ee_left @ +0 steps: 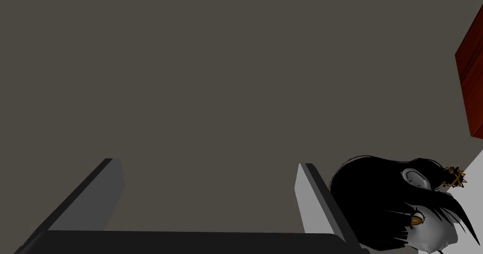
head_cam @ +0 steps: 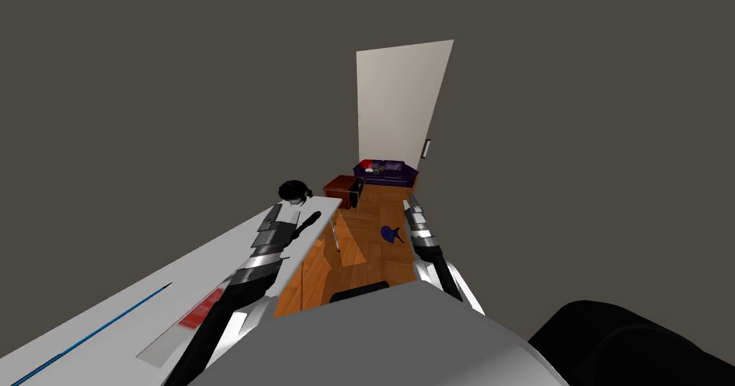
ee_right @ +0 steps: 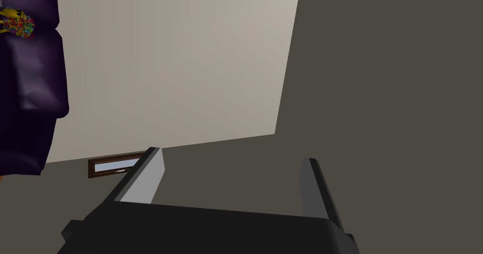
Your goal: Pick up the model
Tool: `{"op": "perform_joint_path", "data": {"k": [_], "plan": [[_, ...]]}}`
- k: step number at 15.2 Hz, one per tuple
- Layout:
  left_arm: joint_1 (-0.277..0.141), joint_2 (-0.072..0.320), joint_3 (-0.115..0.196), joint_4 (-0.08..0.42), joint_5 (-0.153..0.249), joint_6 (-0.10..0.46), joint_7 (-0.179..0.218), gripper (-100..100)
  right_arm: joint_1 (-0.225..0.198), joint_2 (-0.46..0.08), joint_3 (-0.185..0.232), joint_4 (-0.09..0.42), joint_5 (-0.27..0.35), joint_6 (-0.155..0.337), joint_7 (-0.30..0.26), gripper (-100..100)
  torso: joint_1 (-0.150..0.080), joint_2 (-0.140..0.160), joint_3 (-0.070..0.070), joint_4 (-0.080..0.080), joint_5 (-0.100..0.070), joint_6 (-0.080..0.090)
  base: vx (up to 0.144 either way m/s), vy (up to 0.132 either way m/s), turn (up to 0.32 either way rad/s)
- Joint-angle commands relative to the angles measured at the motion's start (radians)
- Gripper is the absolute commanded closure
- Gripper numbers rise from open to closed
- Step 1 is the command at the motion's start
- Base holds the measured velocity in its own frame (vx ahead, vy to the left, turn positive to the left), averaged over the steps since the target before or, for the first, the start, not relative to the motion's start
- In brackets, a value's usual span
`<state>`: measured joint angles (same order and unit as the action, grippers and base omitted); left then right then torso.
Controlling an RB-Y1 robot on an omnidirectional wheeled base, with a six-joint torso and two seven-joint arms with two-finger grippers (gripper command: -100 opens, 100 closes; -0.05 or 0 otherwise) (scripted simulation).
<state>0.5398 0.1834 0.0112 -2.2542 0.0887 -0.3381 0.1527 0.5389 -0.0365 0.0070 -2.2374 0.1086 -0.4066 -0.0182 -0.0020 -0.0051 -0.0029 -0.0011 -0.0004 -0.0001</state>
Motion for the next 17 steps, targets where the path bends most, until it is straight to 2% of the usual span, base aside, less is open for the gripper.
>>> {"op": "perform_joint_path", "data": {"k": [1, 2, 3, 4, 5, 6, 7, 8, 9, 10, 11, 12, 13, 14, 15, 16, 17], "plan": [[0.002, 0.020, 0.013, -0.002, 0.013, 0.030, 0.010, -100, 0.000, 0.000, 0.000, 0.000, 0.000, 0.000, 0.000, 0, 0.000, 0.000, 0.000, 0.000, 0.000, 0.000, 0.065, -0.031, 0.021], [0.007, 0.040, 0.028, -0.003, 0.028, 0.062, 0.021, -100, 0.000, 0.000, 0.000, 0.000, 0.000, 0.000, 0.000, 0, 0.000, 0.000, 0.000, 0.000, 0.000, 0.000, 0.062, -0.027, 0.028], [0.007, 0.040, 0.028, -0.003, 0.028, 0.062, 0.021, -100, 0.000, 0.000, 0.000, 0.000, 0.000, 0.000, 0.000, 0, 0.000, 0.000, 0.000, 0.000, 0.000, 0.000, 0.054, -0.025, 0.022], [0.013, 0.060, 0.043, -0.004, 0.045, 0.097, 0.032, -100, 0.000, 0.000, 0.000, 0.000, 0.000, 0.000, 0.000, 0, 0.000, 0.000, 0.000, 0.000, 0.000, 0.000, 0.064, -0.028, 0.026], [0.013, 0.060, 0.043, -0.004, 0.045, 0.097, 0.032, -100, 0.000, 0.000, 0.000, 0.000, 0.000, 0.000, 0.000, 0, 0.000, 0.000, 0.000, 0.000, 0.000, 0.000, 0.069, -0.028, 0.027], [0.019, 0.078, 0.060, -0.006, 0.063, 0.130, 0.044, -100, 0.000, 0.000, 0.000, 0.000, 0.000, 0.000, 0.000, 0, 0.000, 0.000, 0.000, 0.000, 0.000, 0.000, 0.083, -0.032, 0.033], [0.019, 0.078, 0.060, -0.006, 0.063, 0.134, 0.044, -100, 0.000, 0.000, 0.000, 0.000, 0.000, 0.000, 0.000, 0, 0.000, -0.001, 0.000, 0.000, 0.000, 0.000, 0.079, -0.038, 0.029], [0.025, 0.096, 0.077, -0.007, 0.081, 0.166, 0.057, -100, 0.000, 0.000, 0.000, 0.000, 0.000, 0.000, 0.000, 0, 0.000, -0.001, 0.000, 0.000, 0.000, 0.000, 0.076, -0.054, 0.034], [0.025, 0.096, 0.077, -0.007, 0.081, 0.172, 0.057, -100, 0.000, 0.000, 0.000, 0.000, 0.000, 0.000, 0.000, 0, -0.001, -0.001, 0.000, 0.000, 0.000, 0.000, 0.072, -0.050, 0.032], [0.032, 0.112, 0.095, -0.008, 0.101, 0.204, 0.071, -100, 0.000, 0.000, 0.000, 0.000, 0.000, 0.000, 0.000, 0, -0.001, -0.001, 0.000, 0.000, 0.000, 0.000, 0.081, -0.038, 0.033], [0.032, 0.112, 0.095, -0.008, 0.101, 0.213, 0.071, -100, 0.000, 0.000, 0.000, 0.000, 0.000, 0.000, 0.000, 0, -0.001, -0.001, -0.001, 0.000, 0.000, 0.000, 0.081, -0.033, 0.026], [0.039, 0.127, 0.114, -0.010, 0.121, 0.243, 0.084, -100, 0.000, 0.000, 0.000, 0.000, 0.000, 0.000, 0.000, 0, 0.000, -0.001, -0.001, 0.000, 0.000, 0.000, 0.094, -0.037, 0.031], [0.039, 0.127, 0.114, -0.010, 0.121, 0.255, 0.084, -100, 0.000, 0.000, 0.000, 0.000, 0.000, 0.000, 0.000, 0, 0.000, -0.002, -0.001, 0.000, 0.000, 0.000, 0.091, -0.033, 0.034], [0.046, 0.141, 0.134, -0.011, 0.142, 0.282, 0.099, -100, 0.000, 0.000, 0.000, 0.000, 0.000, 0.000, 0.000, 0, 0.000, -0.002, -0.001, 0.000, 0.000, 0.000, 0.089, -0.033, 0.037], [0.046, 0.141, 0.134, -0.011, 0.142, 0.298, 0.099, -100, 0.000, 0.000, 0.000, 0.000, 0.000, 0.000, 0.000, 0, 0.000, -0.002, -0.001, 0.000, 0.000, 0.000, 0.082, -0.038, 0.030], [0.054, 0.154, 0.153, -0.012, 0.163, 0.324, 0.113, -100, 0.000, 0.000, 0.000, 0.000, 0.000, 0.000, 0.000, 0, 0.000, -0.002, -0.001, 0.000, 0.000, 0.000, 0.083, -0.043, 0.041], [0.054, 0.154, 0.153, -0.012, 0.163, 0.342, 0.113, -100, 0.000, 0.000, 0.000, 0.000, 0.000, 0.000, 0.000, 0, 0.000, -0.001, -0.001, 0.000, 0.000, 0.000, 0.086, -0.040, 0.034]]}}
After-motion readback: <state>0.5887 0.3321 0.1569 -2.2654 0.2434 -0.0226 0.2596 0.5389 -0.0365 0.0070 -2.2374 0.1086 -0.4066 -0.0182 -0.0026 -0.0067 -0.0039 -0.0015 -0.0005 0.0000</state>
